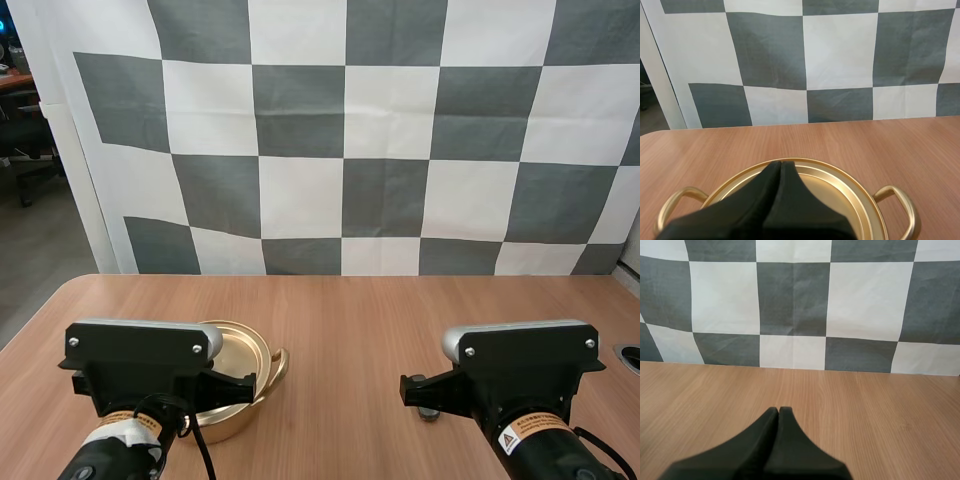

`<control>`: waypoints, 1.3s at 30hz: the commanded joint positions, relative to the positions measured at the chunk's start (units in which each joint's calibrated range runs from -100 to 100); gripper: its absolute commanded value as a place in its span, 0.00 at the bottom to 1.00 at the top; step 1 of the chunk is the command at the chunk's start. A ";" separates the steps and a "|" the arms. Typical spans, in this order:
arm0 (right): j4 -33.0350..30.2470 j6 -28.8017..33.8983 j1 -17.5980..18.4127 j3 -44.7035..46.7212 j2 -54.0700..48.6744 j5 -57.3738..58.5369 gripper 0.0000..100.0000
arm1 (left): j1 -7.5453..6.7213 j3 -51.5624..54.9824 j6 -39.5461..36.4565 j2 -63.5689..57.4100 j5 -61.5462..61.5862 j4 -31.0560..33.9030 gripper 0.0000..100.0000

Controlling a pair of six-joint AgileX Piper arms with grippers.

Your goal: Open the pot, put the car inside, and close it

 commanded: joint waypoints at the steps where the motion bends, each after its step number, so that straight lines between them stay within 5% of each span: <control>1: 0.04 -0.05 -0.02 0.00 0.00 0.05 0.00 | 0.04 0.00 -0.06 0.00 0.08 -0.02 0.00; 39: 5.60 -0.05 -0.02 0.00 0.00 0.05 0.00 | 0.04 0.00 -0.06 0.00 0.05 -0.26 0.00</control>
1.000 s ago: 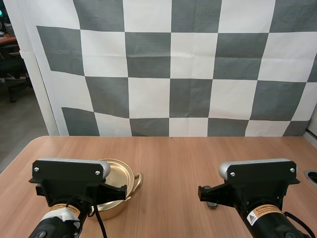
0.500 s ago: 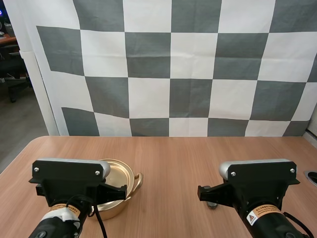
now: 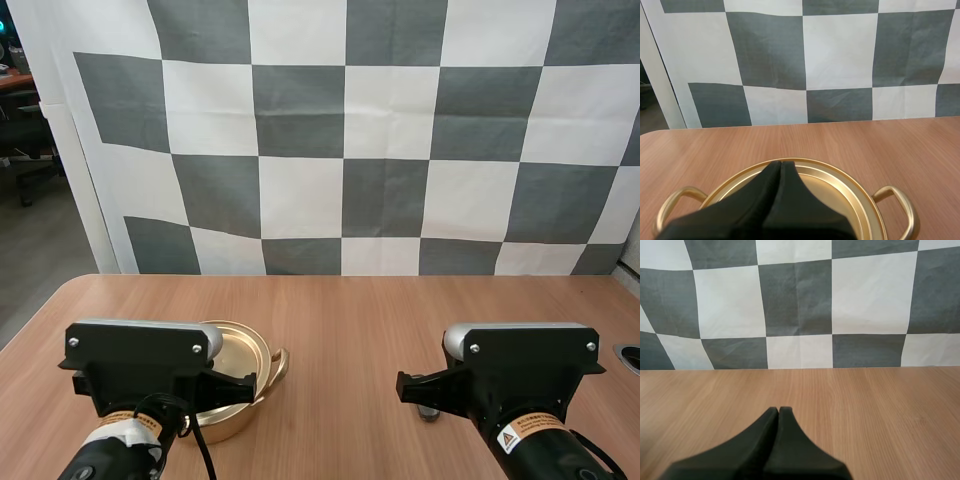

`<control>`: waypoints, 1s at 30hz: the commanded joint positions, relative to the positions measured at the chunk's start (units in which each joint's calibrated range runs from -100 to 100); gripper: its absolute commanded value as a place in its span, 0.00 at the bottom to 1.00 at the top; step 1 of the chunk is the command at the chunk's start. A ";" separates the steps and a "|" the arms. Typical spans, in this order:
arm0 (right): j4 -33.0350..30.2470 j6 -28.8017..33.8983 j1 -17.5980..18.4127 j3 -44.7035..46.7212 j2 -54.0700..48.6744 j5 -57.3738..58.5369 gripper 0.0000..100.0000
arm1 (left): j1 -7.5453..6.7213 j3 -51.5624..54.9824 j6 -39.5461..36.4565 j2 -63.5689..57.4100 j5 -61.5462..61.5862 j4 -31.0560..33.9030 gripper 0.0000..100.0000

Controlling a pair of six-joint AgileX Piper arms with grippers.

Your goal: Open the pot, put the car inside, and close it

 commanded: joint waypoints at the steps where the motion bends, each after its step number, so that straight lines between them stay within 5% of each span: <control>1: 0.71 -0.05 -0.02 0.00 0.00 0.05 0.00 | 0.04 0.00 -0.06 0.00 0.05 -0.04 0.00; 6: 0.33 -0.05 -0.02 0.00 0.00 -4.65 0.00 | 0.04 0.00 -0.06 0.00 -13.69 1.99 0.00; 9: -5.48 -0.18 -0.02 0.00 0.00 -24.81 0.00 | 0.04 0.00 -0.06 0.00 -41.30 9.75 0.00; 12: -15.60 -0.18 -0.02 0.00 0.00 -49.24 0.00 | 0.04 0.00 -0.06 0.00 -70.02 10.73 0.00; 17: -16.83 -0.18 -0.02 0.00 0.00 -72.11 0.00 | 0.04 0.00 1.39 0.00 -99.32 10.73 0.00; 22: -15.21 -6.14 -0.02 0.00 0.00 -65.60 0.00 | 0.04 -1.98 9.62 0.00 -80.38 6.29 0.00; 26: -9.68 -6.24 -0.02 0.00 0.00 -53.62 0.00 | 0.04 -15.91 12.20 0.00 -33.09 -15.31 0.00; 30: -12.30 -6.24 -0.02 0.00 0.00 -47.93 0.00 | 0.04 -31.97 12.99 6.43 -0.10 -15.86 0.00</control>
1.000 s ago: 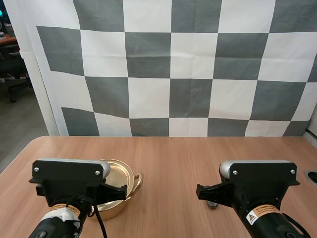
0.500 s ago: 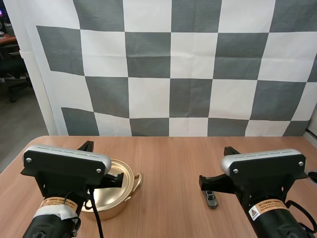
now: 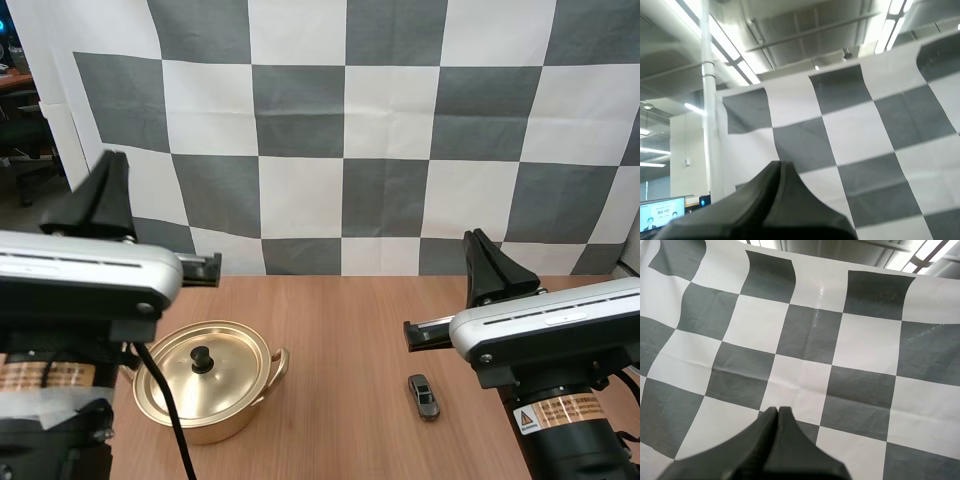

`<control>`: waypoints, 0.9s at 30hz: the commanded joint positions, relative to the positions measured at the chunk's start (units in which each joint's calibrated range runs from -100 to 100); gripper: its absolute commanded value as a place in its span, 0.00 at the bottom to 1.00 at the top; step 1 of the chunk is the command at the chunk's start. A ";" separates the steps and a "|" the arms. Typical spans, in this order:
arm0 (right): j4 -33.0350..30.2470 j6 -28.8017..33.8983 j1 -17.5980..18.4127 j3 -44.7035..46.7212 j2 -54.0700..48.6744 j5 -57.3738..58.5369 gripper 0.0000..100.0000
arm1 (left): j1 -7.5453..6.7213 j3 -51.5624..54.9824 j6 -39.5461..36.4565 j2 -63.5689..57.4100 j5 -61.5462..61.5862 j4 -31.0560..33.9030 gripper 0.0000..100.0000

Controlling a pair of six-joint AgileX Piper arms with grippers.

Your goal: Open the pot, put the car inside, and close it

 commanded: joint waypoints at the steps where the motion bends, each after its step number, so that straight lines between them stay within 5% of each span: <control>1: -2.61 -0.01 -0.02 0.00 0.00 8.14 0.00 | 0.04 -21.52 0.06 5.91 63.24 -10.88 0.00; 7: -2.68 -0.01 -0.02 0.00 0.00 12.84 0.00 | 0.04 -41.67 -12.97 22.53 104.55 -0.63 0.00; 10: -2.68 -0.01 -0.02 0.00 0.00 12.84 0.00 | 0.04 -46.11 -13.71 32.83 126.66 1.04 0.00; 16: -2.68 -0.01 -0.02 0.00 0.00 13.03 0.00 | 0.04 -49.22 -8.23 43.04 129.09 5.34 0.00; 27: -2.68 -0.01 -0.02 0.00 0.00 14.22 0.00 | 0.04 -45.25 -11.08 37.85 129.09 9.76 0.00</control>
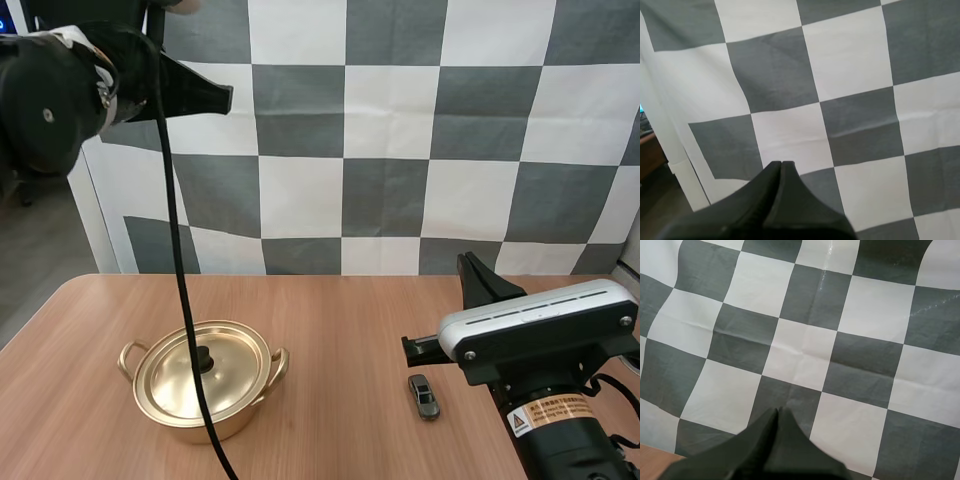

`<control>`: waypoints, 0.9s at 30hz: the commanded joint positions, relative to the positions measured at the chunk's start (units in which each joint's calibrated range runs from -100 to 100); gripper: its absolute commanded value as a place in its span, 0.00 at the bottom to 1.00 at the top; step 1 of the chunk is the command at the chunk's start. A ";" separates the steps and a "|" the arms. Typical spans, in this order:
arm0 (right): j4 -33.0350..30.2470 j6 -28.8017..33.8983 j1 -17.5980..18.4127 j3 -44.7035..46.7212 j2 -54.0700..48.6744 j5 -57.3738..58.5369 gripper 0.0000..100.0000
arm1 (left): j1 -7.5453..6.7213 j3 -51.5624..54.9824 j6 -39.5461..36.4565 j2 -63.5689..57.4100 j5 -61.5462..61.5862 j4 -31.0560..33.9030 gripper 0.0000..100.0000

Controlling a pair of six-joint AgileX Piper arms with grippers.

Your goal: Open the pot, put the car inside, and close it

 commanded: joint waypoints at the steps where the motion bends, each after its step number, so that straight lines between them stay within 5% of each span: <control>1: 0.07 -0.01 -0.02 0.00 0.00 0.09 0.00 | 0.04 4.04 -1.81 -5.44 64.78 0.01 0.00; 11: 0.07 -0.01 -0.02 0.00 0.00 0.09 0.00 | 0.20 14.66 -3.66 -11.48 64.78 -0.26 0.00; 20: 0.07 -0.01 -0.02 0.00 0.00 0.09 0.00 | 2.44 15.64 -3.67 -5.63 64.78 -11.26 0.00; 27: 0.07 -0.01 -0.02 0.00 0.00 0.09 0.00 | 2.44 15.64 -3.06 -5.07 64.78 -11.20 0.00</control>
